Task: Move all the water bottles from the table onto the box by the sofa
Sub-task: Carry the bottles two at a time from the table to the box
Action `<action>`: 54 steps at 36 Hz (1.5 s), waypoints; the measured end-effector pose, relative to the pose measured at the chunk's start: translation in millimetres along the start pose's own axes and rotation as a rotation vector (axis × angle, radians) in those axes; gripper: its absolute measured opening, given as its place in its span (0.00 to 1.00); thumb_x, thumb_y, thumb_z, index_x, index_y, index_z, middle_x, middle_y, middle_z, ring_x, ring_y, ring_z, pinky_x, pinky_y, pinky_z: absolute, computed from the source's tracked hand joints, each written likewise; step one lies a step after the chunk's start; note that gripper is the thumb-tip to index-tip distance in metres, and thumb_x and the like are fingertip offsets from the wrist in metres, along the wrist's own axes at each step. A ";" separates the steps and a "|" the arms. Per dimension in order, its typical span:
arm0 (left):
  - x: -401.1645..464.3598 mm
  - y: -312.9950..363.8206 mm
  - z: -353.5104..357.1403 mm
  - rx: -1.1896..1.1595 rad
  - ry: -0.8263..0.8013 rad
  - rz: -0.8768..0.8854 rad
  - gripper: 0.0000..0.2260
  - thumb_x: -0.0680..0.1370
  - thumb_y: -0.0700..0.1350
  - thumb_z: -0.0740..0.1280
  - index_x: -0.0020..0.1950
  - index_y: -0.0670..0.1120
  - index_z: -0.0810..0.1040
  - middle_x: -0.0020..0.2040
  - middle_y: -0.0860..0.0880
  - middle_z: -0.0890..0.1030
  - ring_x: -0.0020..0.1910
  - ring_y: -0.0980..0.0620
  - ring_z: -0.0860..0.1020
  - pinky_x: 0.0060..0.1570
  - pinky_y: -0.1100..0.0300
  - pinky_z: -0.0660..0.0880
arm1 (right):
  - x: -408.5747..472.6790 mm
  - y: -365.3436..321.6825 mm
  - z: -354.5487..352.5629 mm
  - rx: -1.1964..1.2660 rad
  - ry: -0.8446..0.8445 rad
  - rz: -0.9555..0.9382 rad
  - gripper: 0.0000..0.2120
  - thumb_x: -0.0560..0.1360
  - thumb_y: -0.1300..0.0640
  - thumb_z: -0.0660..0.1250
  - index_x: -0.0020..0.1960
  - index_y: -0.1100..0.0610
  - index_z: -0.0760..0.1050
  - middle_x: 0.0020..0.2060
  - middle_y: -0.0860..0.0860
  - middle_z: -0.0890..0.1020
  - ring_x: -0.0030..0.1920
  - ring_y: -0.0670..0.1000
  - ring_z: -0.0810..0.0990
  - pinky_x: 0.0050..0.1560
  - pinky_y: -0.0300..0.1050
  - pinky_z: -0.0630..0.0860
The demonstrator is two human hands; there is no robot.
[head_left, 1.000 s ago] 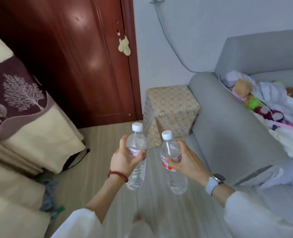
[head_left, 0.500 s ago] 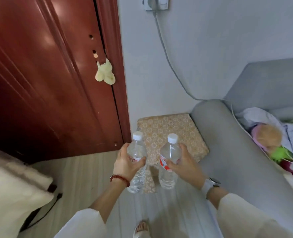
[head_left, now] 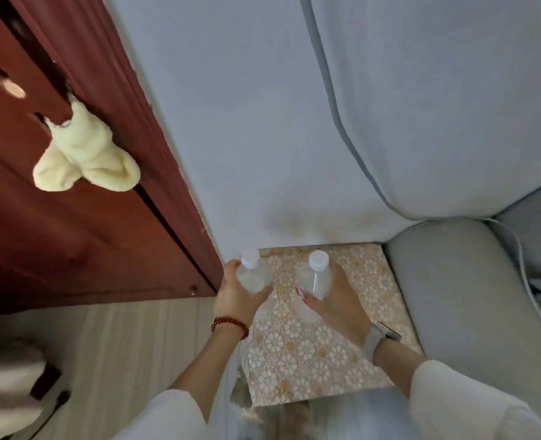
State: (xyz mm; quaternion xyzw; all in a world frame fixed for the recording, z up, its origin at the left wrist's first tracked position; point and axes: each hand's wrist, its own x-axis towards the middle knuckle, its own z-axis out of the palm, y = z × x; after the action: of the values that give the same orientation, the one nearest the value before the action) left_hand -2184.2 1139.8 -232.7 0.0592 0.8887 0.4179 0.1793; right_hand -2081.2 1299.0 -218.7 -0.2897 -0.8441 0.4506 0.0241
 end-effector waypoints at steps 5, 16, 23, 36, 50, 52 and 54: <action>55.0 -3.7 33.7 0.044 0.066 0.078 0.40 0.64 0.54 0.76 0.69 0.49 0.59 0.63 0.45 0.71 0.57 0.45 0.74 0.48 0.59 0.70 | 65.8 15.6 11.7 -0.002 -0.038 -0.070 0.32 0.70 0.52 0.71 0.68 0.51 0.60 0.62 0.50 0.69 0.59 0.49 0.70 0.54 0.40 0.68; 84.1 -11.5 64.9 -0.063 0.019 0.075 0.38 0.65 0.44 0.76 0.70 0.52 0.60 0.65 0.44 0.65 0.63 0.48 0.67 0.56 0.59 0.64 | 116.7 27.9 45.1 0.121 -0.051 -0.025 0.36 0.67 0.54 0.74 0.69 0.54 0.58 0.65 0.54 0.67 0.65 0.52 0.67 0.59 0.42 0.66; 91.7 -13.1 33.8 0.071 -0.196 0.084 0.40 0.67 0.40 0.74 0.71 0.58 0.57 0.63 0.43 0.67 0.55 0.42 0.74 0.59 0.47 0.73 | 107.9 27.0 42.7 0.118 -0.180 -0.034 0.40 0.70 0.52 0.71 0.74 0.51 0.51 0.70 0.52 0.64 0.70 0.52 0.62 0.68 0.46 0.62; 99.2 -8.1 47.2 0.054 0.001 0.156 0.30 0.67 0.43 0.74 0.66 0.53 0.67 0.55 0.43 0.77 0.49 0.48 0.75 0.52 0.49 0.76 | 111.8 11.4 52.7 0.257 0.084 -0.001 0.28 0.72 0.53 0.69 0.70 0.52 0.63 0.59 0.54 0.77 0.59 0.55 0.75 0.60 0.53 0.73; 111.7 -6.2 48.5 -0.017 0.050 0.106 0.29 0.66 0.42 0.75 0.63 0.48 0.67 0.57 0.43 0.77 0.54 0.44 0.76 0.53 0.48 0.76 | 122.4 -1.1 83.1 0.416 0.336 0.131 0.30 0.67 0.58 0.74 0.63 0.60 0.63 0.60 0.57 0.64 0.55 0.44 0.63 0.56 0.35 0.66; 109.4 -3.8 48.6 -0.028 0.035 0.098 0.30 0.66 0.43 0.75 0.64 0.48 0.66 0.58 0.42 0.75 0.55 0.44 0.75 0.53 0.47 0.76 | 121.0 -3.2 82.0 0.444 0.298 0.156 0.31 0.67 0.58 0.74 0.64 0.59 0.61 0.62 0.58 0.62 0.58 0.48 0.63 0.59 0.42 0.67; 105.0 -2.3 49.2 -0.041 0.000 0.083 0.33 0.67 0.42 0.75 0.67 0.49 0.63 0.62 0.42 0.72 0.59 0.43 0.73 0.56 0.51 0.74 | 118.9 -4.7 77.9 0.433 0.229 0.160 0.35 0.67 0.57 0.74 0.66 0.58 0.59 0.63 0.57 0.60 0.60 0.49 0.62 0.60 0.43 0.66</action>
State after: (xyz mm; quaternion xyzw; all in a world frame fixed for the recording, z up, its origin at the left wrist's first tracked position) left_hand -2263.5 1200.6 -291.6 0.0922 0.8767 0.4430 0.1628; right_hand -2205.7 1299.6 -287.4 -0.3929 -0.6941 0.5855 0.1451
